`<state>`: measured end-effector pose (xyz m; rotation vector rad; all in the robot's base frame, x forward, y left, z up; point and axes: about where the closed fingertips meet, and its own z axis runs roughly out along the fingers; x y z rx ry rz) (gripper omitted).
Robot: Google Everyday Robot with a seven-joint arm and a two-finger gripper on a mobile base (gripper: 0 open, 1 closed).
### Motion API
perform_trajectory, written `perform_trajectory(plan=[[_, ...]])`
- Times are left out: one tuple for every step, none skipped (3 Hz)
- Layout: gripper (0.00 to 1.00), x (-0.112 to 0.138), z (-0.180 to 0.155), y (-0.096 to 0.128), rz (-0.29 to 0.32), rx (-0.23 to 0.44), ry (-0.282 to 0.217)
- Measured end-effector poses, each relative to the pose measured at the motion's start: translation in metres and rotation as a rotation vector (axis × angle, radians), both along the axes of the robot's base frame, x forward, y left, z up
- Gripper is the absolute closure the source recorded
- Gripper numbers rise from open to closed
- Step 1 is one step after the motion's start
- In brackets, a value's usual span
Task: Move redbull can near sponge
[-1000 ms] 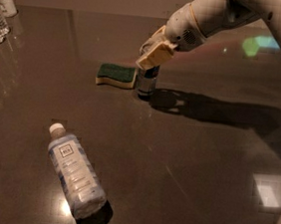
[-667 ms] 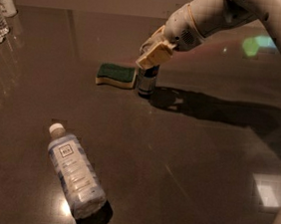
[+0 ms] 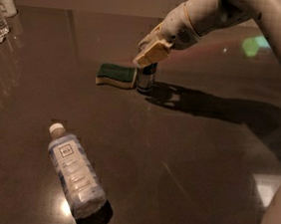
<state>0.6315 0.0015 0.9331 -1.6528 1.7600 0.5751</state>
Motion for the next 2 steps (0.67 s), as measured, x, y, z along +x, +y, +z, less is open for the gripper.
perform_trajectory(plan=[[0.00, -0.0001, -0.0011, 0.0017, 0.003, 0.000, 0.002], [0.00, -0.0001, -0.0011, 0.0018, 0.003, 0.000, 0.002]])
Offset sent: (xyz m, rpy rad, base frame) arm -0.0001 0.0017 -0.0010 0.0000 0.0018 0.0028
